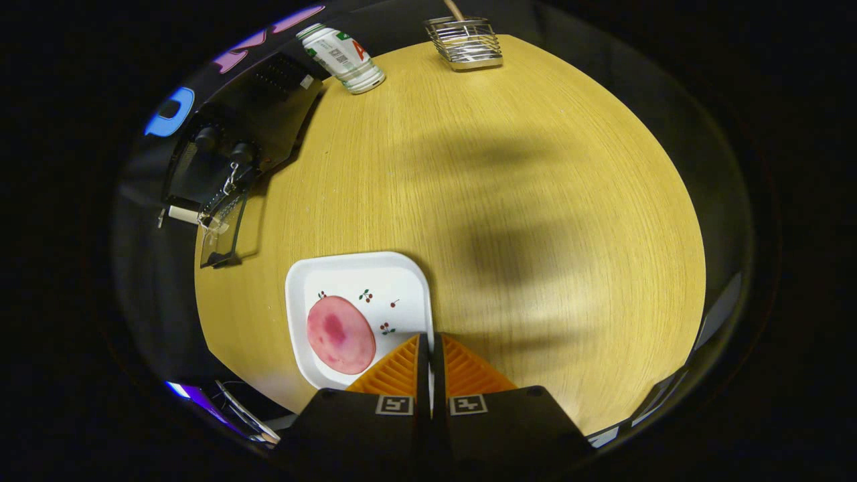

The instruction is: Open the toaster oven, put the food inside, and close the toaster oven door.

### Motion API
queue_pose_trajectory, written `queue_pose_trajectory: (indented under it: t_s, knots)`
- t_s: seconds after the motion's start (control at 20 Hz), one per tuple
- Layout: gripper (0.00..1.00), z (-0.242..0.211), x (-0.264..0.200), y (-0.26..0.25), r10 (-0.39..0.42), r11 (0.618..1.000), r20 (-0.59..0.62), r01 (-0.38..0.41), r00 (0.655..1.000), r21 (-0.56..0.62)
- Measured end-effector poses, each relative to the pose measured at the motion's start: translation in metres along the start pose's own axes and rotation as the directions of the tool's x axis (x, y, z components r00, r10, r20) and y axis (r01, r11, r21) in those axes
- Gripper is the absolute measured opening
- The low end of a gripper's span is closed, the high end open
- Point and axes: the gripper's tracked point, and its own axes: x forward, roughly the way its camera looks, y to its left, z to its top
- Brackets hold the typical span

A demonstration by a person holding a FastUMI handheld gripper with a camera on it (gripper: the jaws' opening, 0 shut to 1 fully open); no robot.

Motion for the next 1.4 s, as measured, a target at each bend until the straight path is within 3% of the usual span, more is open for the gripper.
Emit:
queue_pose_trajectory:
  t_s: [0.5, 0.75, 1.05, 1.3, 1.4]
  knots:
    - [0.05, -0.031, -0.006, 0.029, 0.02, 0.979, 0.042, -0.028, 0.999, 0.203]
    - [0.05, -0.046, -0.014, 0.051, 0.061, 0.934, 0.082, -0.086, 0.995, 0.348]
    - [0.05, -0.069, -0.03, 0.075, 0.101, 0.894, 0.132, -0.148, 0.986, 0.422]
    - [0.05, -0.082, -0.045, 0.095, 0.146, 0.824, 0.196, -0.228, 0.97, 0.519]
    - [0.05, -0.083, -0.054, 0.106, 0.161, 0.813, 0.221, -0.256, 0.962, 0.524]
